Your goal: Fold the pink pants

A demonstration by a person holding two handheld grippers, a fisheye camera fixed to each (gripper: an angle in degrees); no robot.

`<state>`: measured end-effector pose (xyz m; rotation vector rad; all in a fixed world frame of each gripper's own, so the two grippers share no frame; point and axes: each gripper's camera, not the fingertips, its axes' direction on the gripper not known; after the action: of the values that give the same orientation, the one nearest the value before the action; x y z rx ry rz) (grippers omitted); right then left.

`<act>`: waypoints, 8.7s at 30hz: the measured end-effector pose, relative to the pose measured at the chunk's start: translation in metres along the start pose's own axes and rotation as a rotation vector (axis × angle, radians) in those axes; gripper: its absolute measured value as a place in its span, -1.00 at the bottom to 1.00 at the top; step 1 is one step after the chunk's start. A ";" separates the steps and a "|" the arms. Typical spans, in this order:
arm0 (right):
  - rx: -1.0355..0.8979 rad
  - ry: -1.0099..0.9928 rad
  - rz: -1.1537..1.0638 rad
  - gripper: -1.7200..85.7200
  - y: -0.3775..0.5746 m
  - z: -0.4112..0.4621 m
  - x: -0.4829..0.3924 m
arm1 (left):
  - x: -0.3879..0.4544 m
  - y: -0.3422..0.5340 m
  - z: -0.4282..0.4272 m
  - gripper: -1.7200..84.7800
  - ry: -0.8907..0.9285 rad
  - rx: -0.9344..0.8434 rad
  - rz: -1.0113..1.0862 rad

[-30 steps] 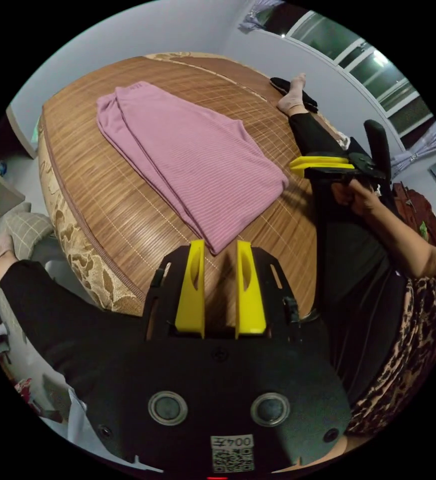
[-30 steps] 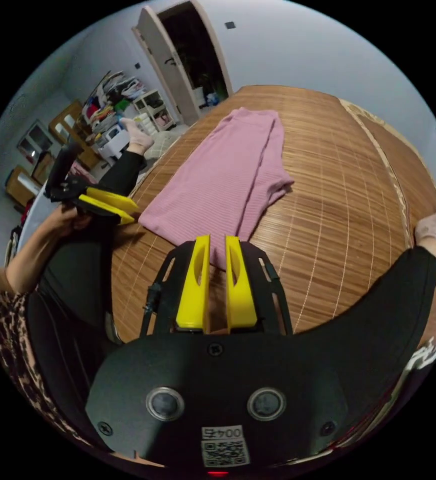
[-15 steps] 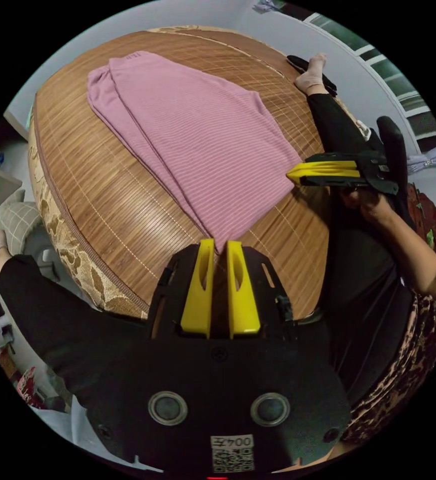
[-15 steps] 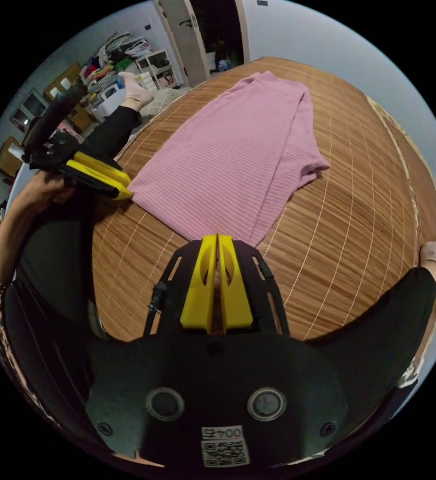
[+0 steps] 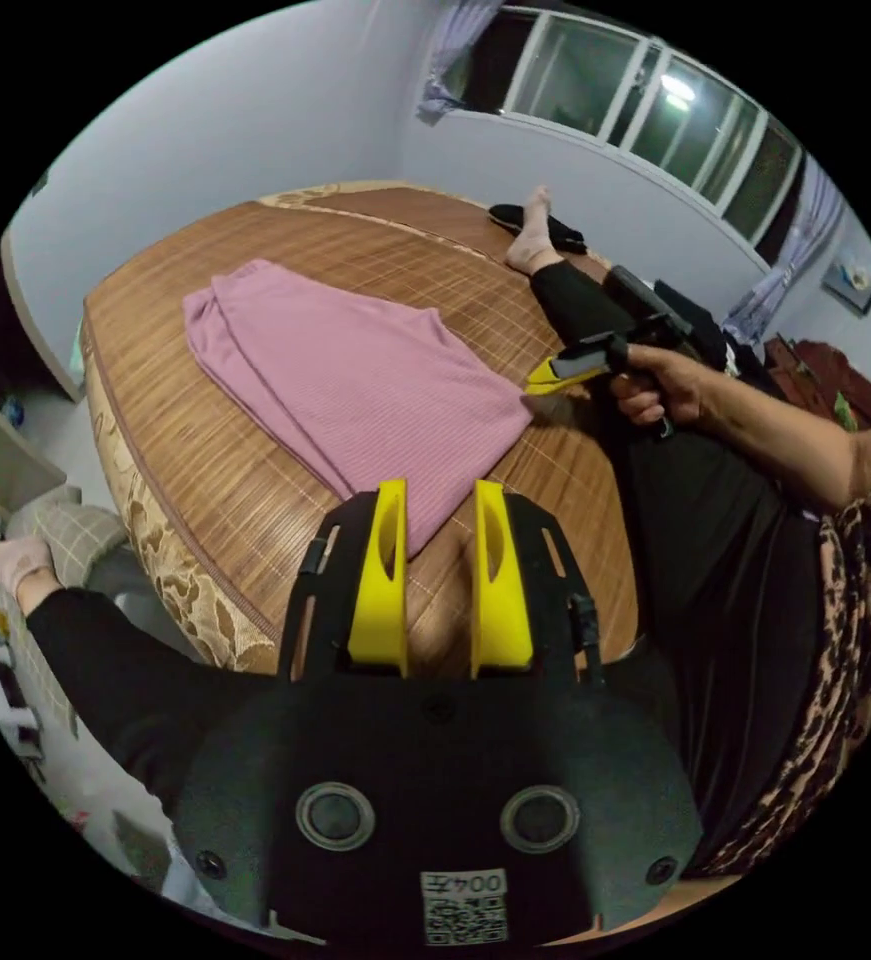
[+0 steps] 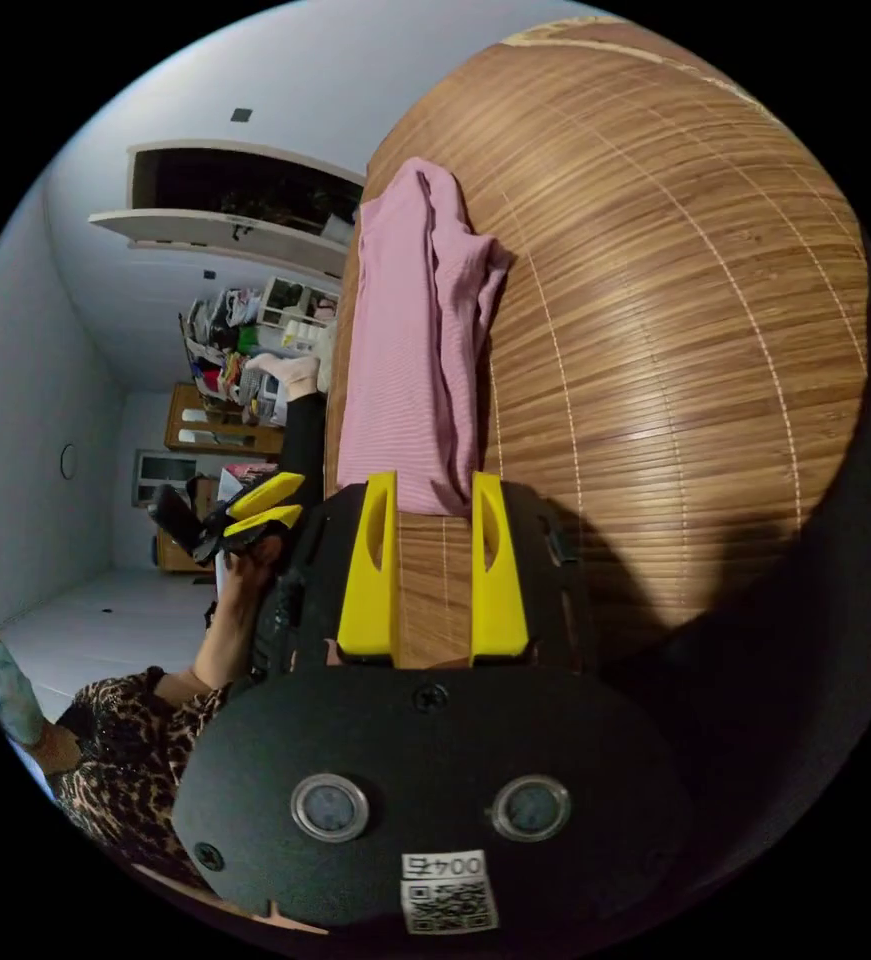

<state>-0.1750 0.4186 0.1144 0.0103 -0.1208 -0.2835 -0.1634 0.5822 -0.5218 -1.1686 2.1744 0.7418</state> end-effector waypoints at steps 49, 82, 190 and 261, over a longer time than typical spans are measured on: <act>-0.095 1.138 -1.097 -0.87 0.151 0.291 -0.392 | 0.008 -0.036 -0.001 -0.86 -0.118 -0.055 0.176; -0.589 0.785 -1.226 -0.87 0.041 0.231 -0.624 | -0.182 -0.093 -0.042 -0.96 0.221 -0.179 -0.119; 0.085 0.289 -0.555 -0.88 -0.149 -0.010 -0.137 | -0.137 -0.101 0.101 -0.95 -0.169 0.125 -0.194; -0.004 -0.148 -0.226 -0.80 -0.310 -0.017 -0.028 | -0.249 -0.143 0.129 -0.96 0.055 0.146 -0.312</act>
<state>-0.2856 0.1281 0.0856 -0.0009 -0.2671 -0.5103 0.1028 0.7418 -0.4680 -1.4200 1.9861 0.4145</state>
